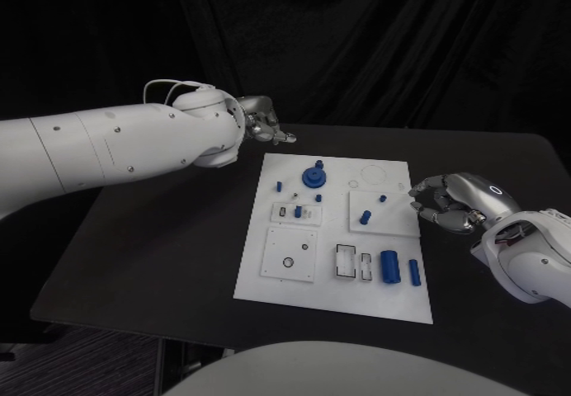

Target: Assemble the parts on the task board

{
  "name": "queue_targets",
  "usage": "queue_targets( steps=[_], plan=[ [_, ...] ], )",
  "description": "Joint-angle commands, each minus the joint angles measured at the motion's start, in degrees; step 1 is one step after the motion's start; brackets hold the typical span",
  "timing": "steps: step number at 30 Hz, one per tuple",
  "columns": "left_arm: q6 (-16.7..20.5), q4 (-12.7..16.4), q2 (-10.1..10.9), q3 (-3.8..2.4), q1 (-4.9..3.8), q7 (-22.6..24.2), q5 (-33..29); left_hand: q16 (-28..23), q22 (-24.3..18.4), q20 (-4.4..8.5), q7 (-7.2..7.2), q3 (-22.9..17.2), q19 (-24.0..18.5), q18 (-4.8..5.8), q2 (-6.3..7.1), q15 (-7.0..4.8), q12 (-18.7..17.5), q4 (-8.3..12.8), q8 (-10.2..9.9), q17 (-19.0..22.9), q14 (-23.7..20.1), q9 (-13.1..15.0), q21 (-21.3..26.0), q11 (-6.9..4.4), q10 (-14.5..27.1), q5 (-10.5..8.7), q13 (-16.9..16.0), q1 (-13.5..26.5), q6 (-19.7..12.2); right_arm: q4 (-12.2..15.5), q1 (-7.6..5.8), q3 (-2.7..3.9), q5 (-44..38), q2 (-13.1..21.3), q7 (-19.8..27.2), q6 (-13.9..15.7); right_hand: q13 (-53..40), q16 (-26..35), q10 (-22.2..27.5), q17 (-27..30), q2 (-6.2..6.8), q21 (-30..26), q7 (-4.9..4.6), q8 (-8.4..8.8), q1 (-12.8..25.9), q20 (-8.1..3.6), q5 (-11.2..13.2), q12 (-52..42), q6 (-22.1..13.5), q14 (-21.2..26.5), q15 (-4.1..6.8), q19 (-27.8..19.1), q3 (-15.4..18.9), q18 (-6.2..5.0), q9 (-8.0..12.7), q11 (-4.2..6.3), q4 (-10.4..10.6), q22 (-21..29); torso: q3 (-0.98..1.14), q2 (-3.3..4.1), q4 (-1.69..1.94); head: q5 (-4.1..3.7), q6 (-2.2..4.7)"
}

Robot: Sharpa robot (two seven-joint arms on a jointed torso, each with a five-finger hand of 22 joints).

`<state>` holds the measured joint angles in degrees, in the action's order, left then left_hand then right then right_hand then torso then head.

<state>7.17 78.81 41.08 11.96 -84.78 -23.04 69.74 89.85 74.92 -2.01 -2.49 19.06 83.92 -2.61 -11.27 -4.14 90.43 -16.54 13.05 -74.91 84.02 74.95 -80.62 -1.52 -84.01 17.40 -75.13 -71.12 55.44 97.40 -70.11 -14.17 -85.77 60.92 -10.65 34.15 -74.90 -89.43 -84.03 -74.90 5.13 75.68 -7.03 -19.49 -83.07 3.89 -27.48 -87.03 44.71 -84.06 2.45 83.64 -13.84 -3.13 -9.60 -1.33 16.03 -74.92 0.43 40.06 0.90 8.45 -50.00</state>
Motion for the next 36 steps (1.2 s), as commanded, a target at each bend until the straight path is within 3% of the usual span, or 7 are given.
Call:
queue_targets(
  steps=[1,6,12,21,25,31,36],
  plan=[
    [-12.32,-0.74,-0.08,0.08,-1.96,0.26,-13.78,0.15,11.87,-0.81,-0.60,-1.37,0.51,0.21,-1.45,0.68,-0.43,0.18,-2.86,-15.09,5.98,-2.68,0.79,0.81,-5.99,-0.56,-14.87,-4.14,-0.81,0.10,-0.41,0.03,-0.18,-0.07,-0.32,0.48,-11.67,-0.09,-3.44,-14.60,-0.14,0.27,-0.05,-0.32,0.38,0.19,-0.18,-0.15,0.53,-5.80,-0.38,0.61,-0.34,0.00,0.08,-0.56,-0.01,-10.93,0.02,-0.02,-0.03,-0.29,0.00],
    [-19.80,-2.63,-0.41,0.12,-3.77,-2.71,-18.38,0.15,11.62,-1.27,-0.91,-2.53,-0.14,0.01,-1.55,1.09,-0.43,0.10,-4.95,-15.09,5.98,-6.06,1.63,1.08,-5.99,-0.78,-14.87,-5.93,0.11,0.37,-0.92,0.03,-0.14,-0.18,0.19,0.92,-11.78,-0.11,-3.53,-14.62,-0.26,0.37,0.09,-0.75,0.35,0.21,-0.18,-0.25,1.48,-5.81,-0.39,0.67,-0.48,0.02,0.05,-0.56,-0.05,-10.96,0.16,0.00,-0.13,-0.72,0.00],
    [-21.82,-4.78,-1.61,0.13,-4.33,-3.81,-18.27,0.15,11.63,-1.47,-0.98,-2.37,-0.19,0.00,-1.52,1.22,-0.43,-0.16,-5.79,-15.09,5.98,-8.22,1.60,1.21,-5.99,-1.13,-14.87,-5.02,1.46,0.59,-1.11,0.03,0.21,-0.05,0.84,1.16,-11.78,-0.11,-3.53,-14.62,-0.26,0.37,0.09,-0.75,0.35,0.21,-0.18,-0.25,1.48,-5.81,-0.39,0.67,-0.48,0.02,0.05,-0.56,-0.05,-10.96,0.18,0.16,-0.05,-1.10,0.00],
    [-24.51,-6.58,-4.16,0.14,-4.44,-6.21,-17.22,0.15,11.79,-1.48,-1.01,-1.67,0.18,0.11,-1.36,1.22,-0.43,-0.13,-6.98,-15.09,5.98,-10.89,0.97,1.19,-5.99,-0.96,-14.87,-2.91,2.64,0.69,-1.16,0.03,0.50,-0.06,1.17,1.14,-11.90,-0.15,-3.62,-14.66,-0.27,0.47,0.11,-0.80,0.34,0.22,-0.18,-0.35,1.61,-5.82,-0.39,0.71,-0.50,0.04,0.05,-0.57,-0.06,-10.99,0.18,0.58,0.03,-0.66,0.00],
    [-25.06,-7.42,-5.36,0.14,-4.40,-7.09,-17.13,0.15,11.79,-1.58,-1.29,-1.87,0.23,0.12,-1.19,1.37,-0.43,0.02,-9.39,-15.09,5.98,-15.84,0.91,1.43,-5.99,-0.93,-14.87,-2.83,3.43,0.75,-1.16,0.03,0.54,-0.04,1.36,1.24,-11.90,-0.15,-3.62,-14.66,-0.27,0.47,0.11,-0.80,0.34,0.22,-0.18,-0.35,1.61,-5.82,-0.39,0.71,-0.50,0.04,0.05,-0.57,-0.06,-10.99,0.02,0.98,0.07,-0.63,0.00],
    [-24.77,-8.43,-6.45,0.14,-4.26,-8.63,-16.90,0.15,11.82,-1.79,-1.64,-2.78,0.33,0.15,-0.98,1.61,-0.43,0.02,-9.55,-15.09,5.98,-21.81,0.76,1.71,-5.99,-0.75,-14.87,-3.90,3.35,1.06,-1.17,0.03,0.56,0.24,1.87,1.76,-12.01,-0.25,-3.71,-14.76,-0.29,0.63,0.11,-0.82,0.30,0.22,-0.20,-0.44,1.68,-5.85,-0.40,0.78,-0.54,0.08,0.07,-0.58,-0.08,-11.04,-0.08,1.17,0.01,-0.78,0.00],
    [-24.24,-8.74,-6.88,0.14,-4.08,-9.40,-13.86,0.15,12.00,-1.67,-1.26,-3.34,0.78,0.27,-0.72,1.37,-0.43,0.13,-9.24,-15.09,5.98,-23.87,0.13,1.39,-5.99,-0.86,-14.87,-4.20,5.04,1.50,-1.17,0.03,0.57,0.83,2.57,2.62,-12.25,-0.41,-3.89,-14.93,-0.30,1.08,0.12,-0.86,0.31,0.22,-0.23,-0.64,1.81,-5.90,-0.41,0.97,-0.56,0.18,0.08,-0.59,-0.08,-11.17,-0.10,1.26,0.03,-0.30,0.00]
  ],
)
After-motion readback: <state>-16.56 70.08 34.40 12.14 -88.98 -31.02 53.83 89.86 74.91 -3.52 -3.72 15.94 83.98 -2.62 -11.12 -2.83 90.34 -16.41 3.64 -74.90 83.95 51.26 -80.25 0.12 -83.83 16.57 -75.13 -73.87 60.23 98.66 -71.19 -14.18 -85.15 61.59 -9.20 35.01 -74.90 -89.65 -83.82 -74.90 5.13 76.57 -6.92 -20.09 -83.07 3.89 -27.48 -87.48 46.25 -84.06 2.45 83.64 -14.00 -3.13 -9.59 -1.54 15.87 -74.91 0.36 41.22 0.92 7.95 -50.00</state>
